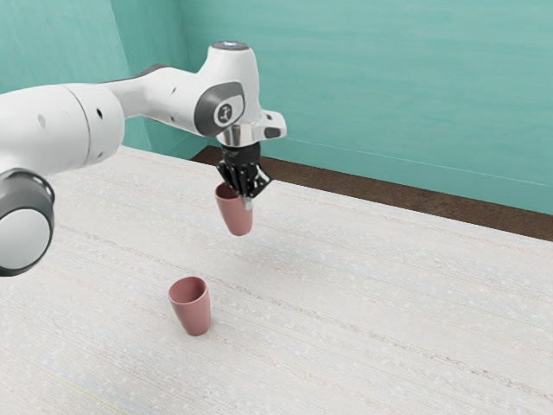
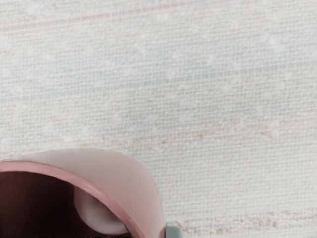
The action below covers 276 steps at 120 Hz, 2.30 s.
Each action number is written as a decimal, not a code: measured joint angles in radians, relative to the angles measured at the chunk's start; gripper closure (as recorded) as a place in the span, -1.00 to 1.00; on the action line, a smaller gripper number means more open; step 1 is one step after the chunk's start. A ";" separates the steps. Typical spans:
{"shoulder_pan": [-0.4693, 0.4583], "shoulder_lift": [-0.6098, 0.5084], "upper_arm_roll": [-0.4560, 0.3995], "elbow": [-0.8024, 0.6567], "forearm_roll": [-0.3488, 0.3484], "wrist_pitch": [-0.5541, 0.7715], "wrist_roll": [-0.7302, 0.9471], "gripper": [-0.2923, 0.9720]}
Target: Place the left cup onto the right cup
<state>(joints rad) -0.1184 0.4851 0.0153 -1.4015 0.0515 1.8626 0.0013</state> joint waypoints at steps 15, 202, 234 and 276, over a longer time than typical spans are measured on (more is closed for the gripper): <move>-0.003 -0.053 0.000 -0.071 -0.001 0.000 -0.007 0.70; -0.071 -0.539 0.000 -0.612 0.001 0.028 -0.160 0.70; -0.065 -0.582 0.004 -0.672 0.002 0.032 -0.192 0.70; -0.061 -0.571 0.007 -0.696 0.006 0.070 -0.218 0.70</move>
<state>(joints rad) -0.1792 -0.0856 0.0222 -2.0975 0.0572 1.9325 -0.2164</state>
